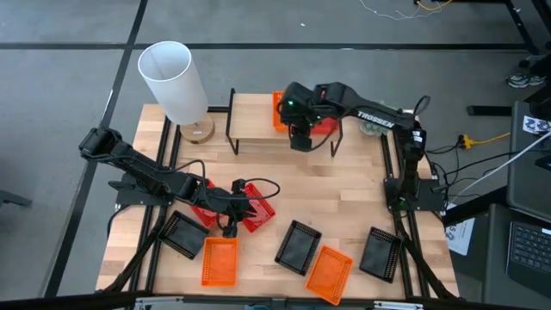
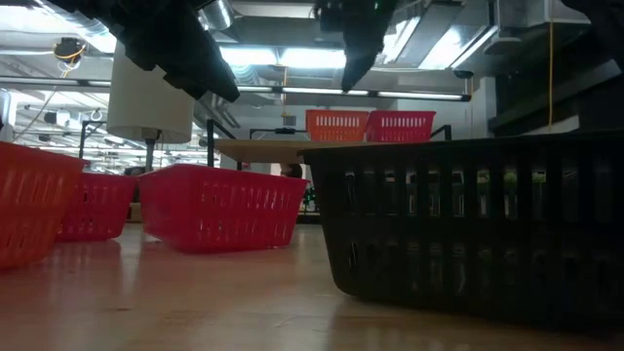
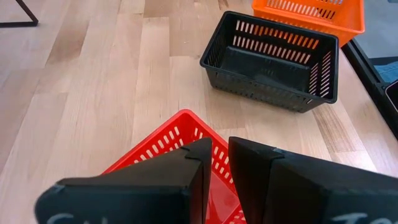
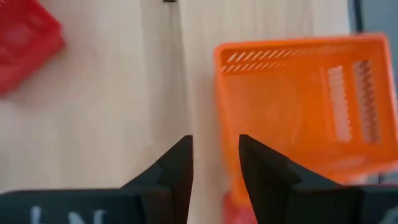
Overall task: Stack baskets on shelf by color
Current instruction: Move the black basket to the center of the table
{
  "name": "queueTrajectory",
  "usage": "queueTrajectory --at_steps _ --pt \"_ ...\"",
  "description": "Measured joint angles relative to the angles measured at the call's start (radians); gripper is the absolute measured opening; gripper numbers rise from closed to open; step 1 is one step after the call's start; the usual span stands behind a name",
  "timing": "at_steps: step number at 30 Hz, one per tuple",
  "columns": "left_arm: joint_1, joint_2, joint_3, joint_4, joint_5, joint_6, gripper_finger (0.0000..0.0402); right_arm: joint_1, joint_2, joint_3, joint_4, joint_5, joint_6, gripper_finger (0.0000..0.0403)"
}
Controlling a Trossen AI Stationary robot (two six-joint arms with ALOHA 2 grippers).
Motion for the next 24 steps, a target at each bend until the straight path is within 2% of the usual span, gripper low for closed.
queueTrajectory --at_steps 5,8,12,15,19,24 --pt "0.000 0.000 0.000 0.000 0.000 0.000 0.0047 0.055 -0.001 0.133 -0.256 -0.002 0.329 0.0129" --pt "0.000 0.000 0.000 0.000 0.000 0.000 0.0047 0.097 -0.023 0.147 -0.267 -0.019 0.345 0.0129" --pt "-0.001 0.000 0.000 -0.006 0.000 0.000 0.0047 0.163 -0.060 0.139 -0.276 -0.129 0.344 0.0129" --pt "-0.002 0.000 0.000 -0.006 0.000 0.000 0.0047 0.227 -0.091 0.096 -0.282 -0.180 0.344 0.0129" --pt "-0.002 0.000 0.000 -0.006 0.000 0.000 0.0047 0.337 -0.143 -0.001 -0.281 -0.193 0.354 0.0129" --pt "-0.002 0.000 0.000 -0.007 0.000 0.000 0.0047 0.491 -0.234 -0.214 -0.277 -0.195 0.474 0.0129"
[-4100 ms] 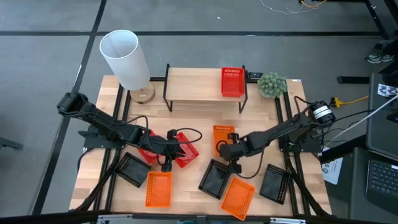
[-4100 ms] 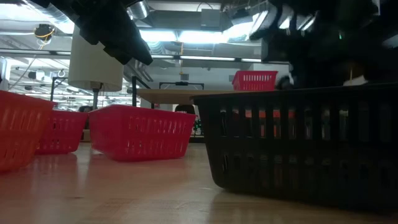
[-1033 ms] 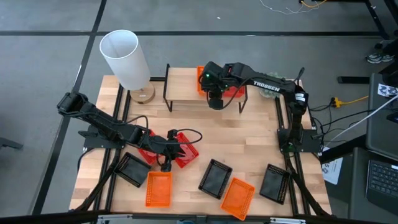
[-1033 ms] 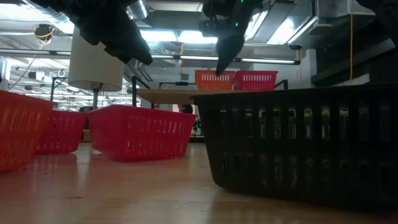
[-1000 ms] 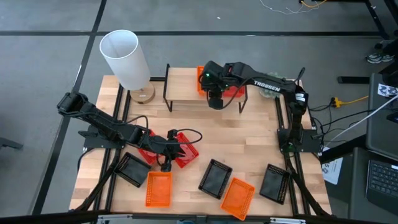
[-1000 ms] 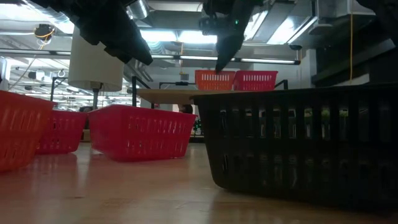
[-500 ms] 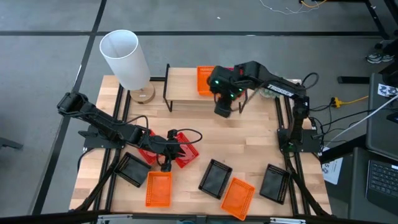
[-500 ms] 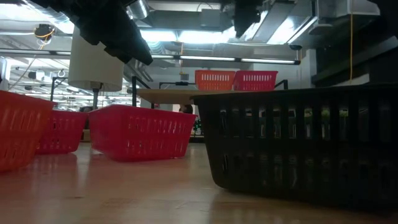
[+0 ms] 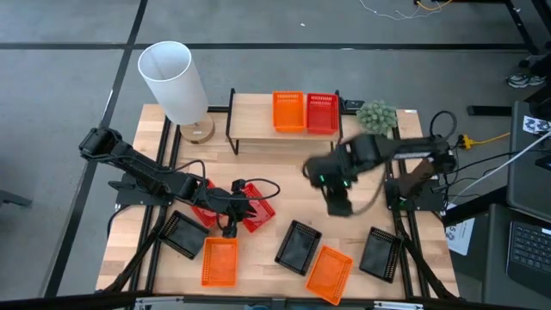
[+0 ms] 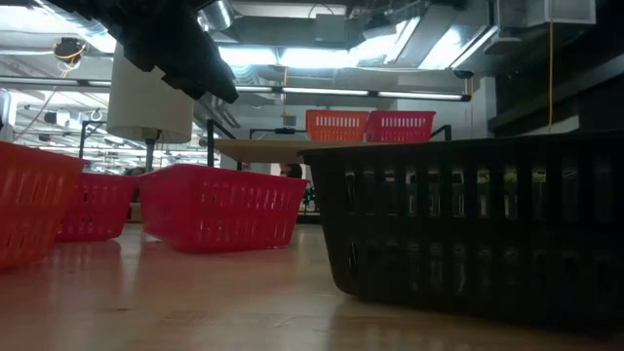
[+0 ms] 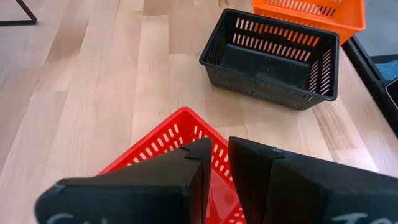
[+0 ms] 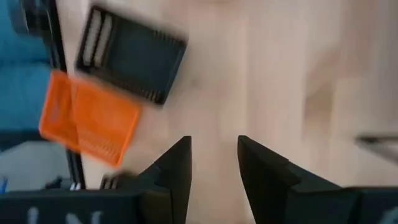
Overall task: Stack baskets on shelf by color
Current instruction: Move the black basket to the center of the table
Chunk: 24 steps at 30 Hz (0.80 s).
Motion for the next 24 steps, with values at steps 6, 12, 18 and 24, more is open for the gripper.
queueTrajectory --at_steps 6,12,18,24 --pt "0.000 0.000 0.000 0.000 0.000 0.000 0.0047 0.188 -0.151 -0.331 0.011 -0.109 0.302 0.0129" --pt "0.000 0.000 0.000 0.006 0.000 -0.001 0.0047 0.364 -0.265 -0.626 0.148 -0.112 0.708 0.0129" --pt "0.000 0.000 0.000 0.007 0.000 -0.003 0.0047 0.486 -0.278 -0.898 0.470 -0.226 0.900 0.0129" --pt "0.000 0.000 0.000 0.008 0.000 -0.002 0.0047 0.529 -0.274 -1.134 0.894 -0.394 0.993 0.0129"
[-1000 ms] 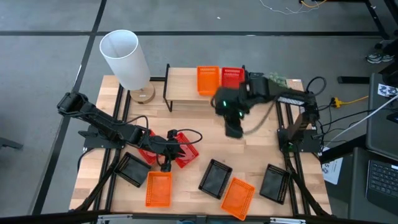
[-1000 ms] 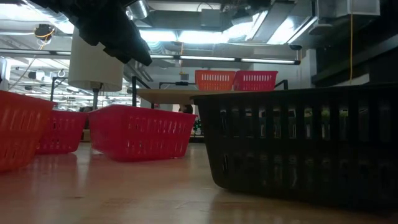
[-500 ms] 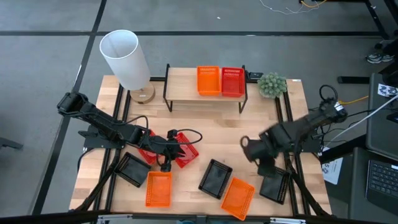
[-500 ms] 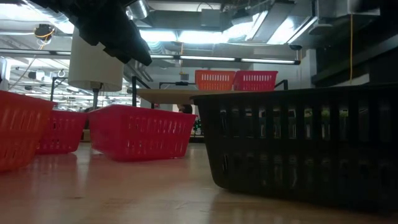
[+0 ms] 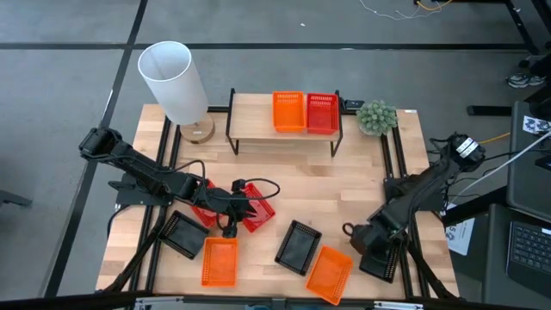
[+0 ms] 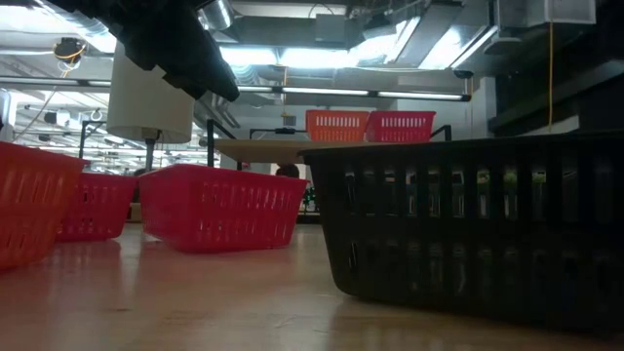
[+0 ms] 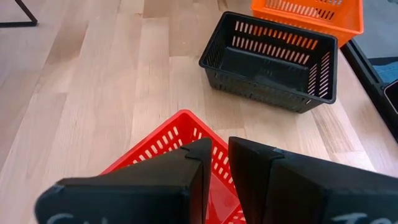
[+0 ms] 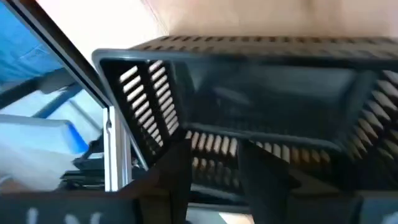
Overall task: Stack baskets on shelf by color
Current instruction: Move the black basket to the center of the table
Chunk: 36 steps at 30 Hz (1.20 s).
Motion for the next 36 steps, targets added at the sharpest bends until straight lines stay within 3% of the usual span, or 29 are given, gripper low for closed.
queueTrajectory --at_steps 5,14,17,20,24,28,32,36 --pt "0.000 0.000 0.000 0.001 0.000 0.001 0.0047 -0.042 0.000 -0.066 0.048 0.171 -0.032 0.0129" --pt "0.002 0.000 0.000 0.002 0.000 0.002 0.0047 -0.229 0.000 0.001 0.112 0.864 -0.446 0.0129" --pt "0.002 0.000 0.000 0.002 0.000 0.002 0.0047 -0.292 0.000 0.034 0.241 1.004 -0.628 0.0129" --pt "0.002 0.000 0.000 0.002 0.000 0.001 0.0047 -0.327 -0.001 0.088 0.271 1.024 -0.766 0.0129" --pt "0.001 0.000 0.000 0.002 0.000 0.000 0.0047 -0.334 -0.001 0.192 0.115 0.963 -0.779 0.0129" --pt "0.000 0.000 0.000 0.002 0.000 -0.001 0.0047 -0.321 -0.001 0.268 -0.135 0.911 -0.558 0.0129" --pt "0.000 0.000 0.000 0.002 0.000 -0.001 0.0047 -0.293 -0.002 0.249 -0.425 0.814 -0.250 0.0129" --pt "0.000 0.000 0.000 0.002 0.000 -0.001 0.0047 -0.247 -0.002 0.149 -0.478 0.686 -0.070 0.0129"
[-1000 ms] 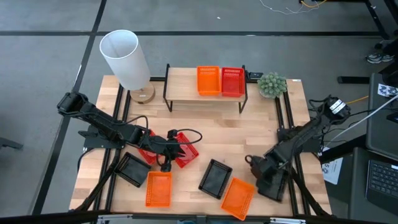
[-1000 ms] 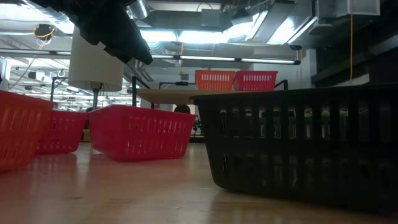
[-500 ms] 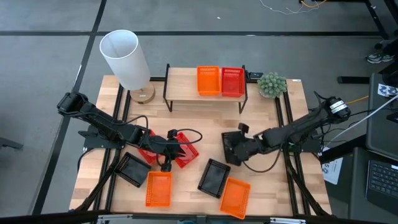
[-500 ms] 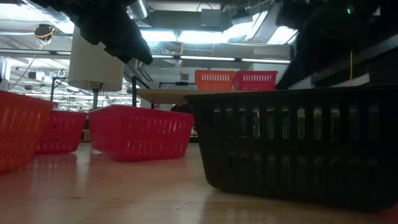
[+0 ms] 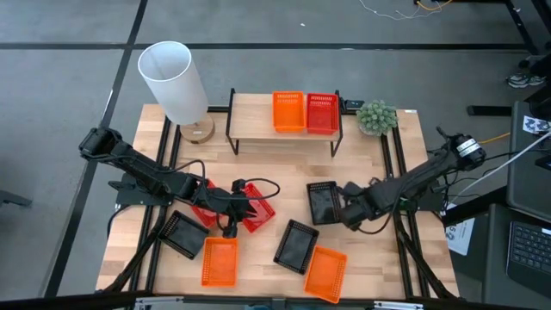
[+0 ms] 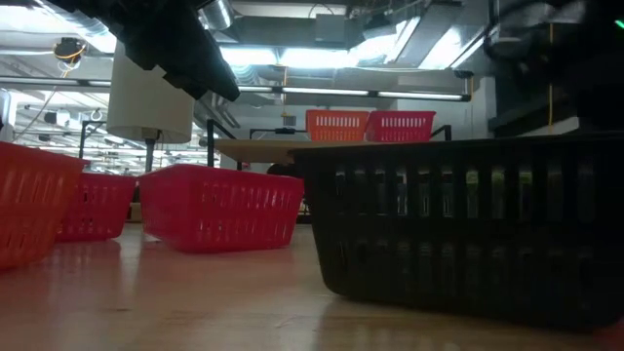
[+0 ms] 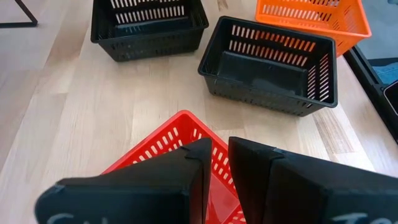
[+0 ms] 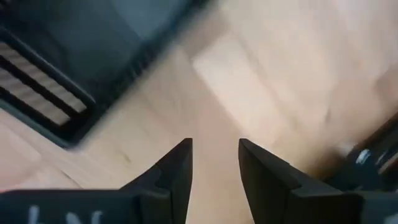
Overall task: Stack baskets on shelf by color
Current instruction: Move the black basket to the center of the table, then stack the right red basket on top of the red basket on the shelf
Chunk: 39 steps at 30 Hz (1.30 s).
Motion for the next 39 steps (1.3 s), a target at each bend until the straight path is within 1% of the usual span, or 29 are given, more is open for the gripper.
queueTrajectory --at_steps 1,3,5,6,8,12,13,15,17,19,22,24,27,29,31,35,37,39 --pt "0.000 0.000 0.000 0.000 0.000 0.000 0.0047 0.011 0.000 -0.029 0.031 -0.018 0.023 0.0129" --pt "0.000 0.000 0.000 0.000 0.000 0.000 0.0047 0.023 0.001 -0.093 0.146 -0.044 0.047 0.0129" --pt "0.000 0.000 0.000 0.000 0.000 0.000 0.0047 0.021 0.001 -0.146 0.301 -0.035 0.040 0.0129" --pt "0.000 0.000 0.000 0.000 0.000 0.000 0.0047 0.016 0.001 -0.166 0.377 -0.011 0.016 0.0129" --pt "0.000 0.000 0.000 0.000 0.000 0.000 0.0047 -0.006 0.001 -0.192 0.520 0.073 -0.064 0.0129" --pt "0.001 0.000 0.000 0.008 0.000 0.001 0.0047 -0.066 0.001 -0.184 0.702 0.347 -0.324 0.0129" --pt "0.001 0.000 0.000 0.008 0.000 0.001 0.0047 -0.082 0.001 -0.178 0.749 0.392 -0.397 0.0129" --pt "0.001 0.000 0.000 0.009 0.000 0.001 0.0047 -0.114 0.001 -0.157 0.807 0.415 -0.527 0.0129" --pt "0.001 0.000 0.000 0.012 0.000 0.001 0.0047 -0.140 0.001 -0.133 0.822 0.389 -0.591 0.0129" --pt "0.001 0.000 0.000 0.019 0.000 0.005 0.0047 -0.156 0.001 -0.116 0.820 0.359 -0.611 0.0129" --pt "0.009 0.000 0.000 0.103 -0.015 0.064 0.0047 -0.159 0.000 -0.092 0.787 0.333 -0.612 0.0129" --pt "0.024 0.012 0.000 0.199 -0.025 0.094 0.0047 -0.158 0.000 -0.065 0.724 0.332 -0.588 0.0129" --pt "0.062 0.016 0.004 0.271 0.008 0.112 0.0047 -0.141 -0.001 -0.009 0.599 0.343 -0.540 0.0129" --pt "0.092 0.037 0.022 0.273 0.012 0.111 0.0047 -0.121 -0.001 0.026 0.533 0.365 -0.525 0.0129" --pt "0.116 0.053 0.023 0.251 0.012 0.110 0.0047 -0.099 -0.002 0.049 0.510 0.369 -0.530 0.0129" --pt "0.133 0.066 0.035 0.169 0.065 0.104 0.0047 -0.067 -0.002 0.058 0.527 0.321 -0.555 0.0129" --pt "0.127 0.067 0.035 0.144 0.087 0.054 0.0047 -0.051 -0.002 0.055 0.516 0.309 -0.530 0.0129" --pt "0.114 0.066 0.035 0.147 0.121 -0.028 0.0047 -0.036 -0.002 0.056 0.498 0.305 -0.496 0.0129"
